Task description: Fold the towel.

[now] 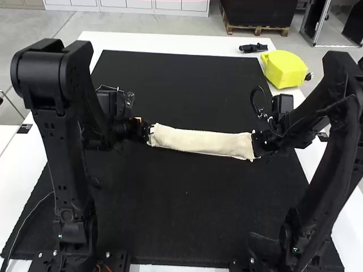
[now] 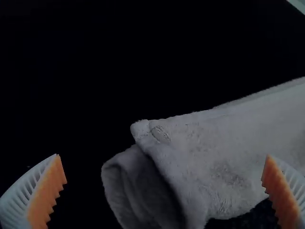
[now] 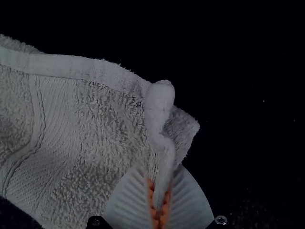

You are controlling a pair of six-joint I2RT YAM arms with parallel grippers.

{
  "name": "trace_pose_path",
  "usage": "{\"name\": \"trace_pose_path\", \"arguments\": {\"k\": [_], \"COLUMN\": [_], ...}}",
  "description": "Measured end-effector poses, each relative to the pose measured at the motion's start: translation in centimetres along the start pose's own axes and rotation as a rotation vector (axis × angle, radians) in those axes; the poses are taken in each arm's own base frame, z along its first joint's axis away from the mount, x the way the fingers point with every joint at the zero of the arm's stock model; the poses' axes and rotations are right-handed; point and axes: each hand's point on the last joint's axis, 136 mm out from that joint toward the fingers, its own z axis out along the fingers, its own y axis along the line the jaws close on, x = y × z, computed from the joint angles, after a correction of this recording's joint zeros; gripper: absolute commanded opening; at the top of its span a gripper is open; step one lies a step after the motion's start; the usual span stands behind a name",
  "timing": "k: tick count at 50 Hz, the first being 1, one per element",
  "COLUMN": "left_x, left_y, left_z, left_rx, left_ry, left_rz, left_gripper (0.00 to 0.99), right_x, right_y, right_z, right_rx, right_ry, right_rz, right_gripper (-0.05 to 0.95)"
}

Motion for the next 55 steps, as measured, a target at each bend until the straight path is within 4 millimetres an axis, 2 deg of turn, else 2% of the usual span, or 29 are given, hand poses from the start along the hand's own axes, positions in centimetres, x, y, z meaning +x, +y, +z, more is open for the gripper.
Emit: {"name": "trace_pose_path", "arguments": {"k": [13, 21, 26, 35, 40, 48, 55], "left_x": [-0.9, -1.4, -1.5, -1.7, -1.7, -1.8, -1.8], "left_y": [-0.6, 0.5, 1.1, 1.1, 1.1, 1.1, 1.1], "left_z": [0.2, -0.3, -0.6, -0.6, -0.6, -0.6, -0.6], "left_rx": [0.052, 0.029, 0.014, 0.014, 0.014, 0.013, 0.013], "left_ry": [-0.030, -0.052, -0.062, -0.069, -0.070, -0.071, -0.070], "left_rz": [-0.018, -0.021, -0.023, -0.017, -0.016, -0.016, -0.015], "left_gripper": [0.961, 0.961, 0.961, 0.961, 0.961, 0.961, 0.961], "right_x": [0.0, 0.1, -1.1, -3.8, -4.4, -4.9, -6.2], "right_y": [0.0, -0.1, -0.5, -1.4, -1.6, -0.6, 1.3], "right_z": [-0.1, -0.6, -1.1, -2.3, -2.5, -2.4, -2.5], "right_rx": [0.002, -0.001, 0.009, 0.031, 0.037, 0.028, 0.000], "right_ry": [0.000, 0.017, -0.007, -0.060, -0.070, -0.070, -0.091], "right_rz": [0.000, 0.003, 0.003, 0.008, 0.011, 0.005, -0.013], "right_gripper": [-0.01, -0.01, -0.01, -0.01, -0.01, -0.01, -0.01]}}
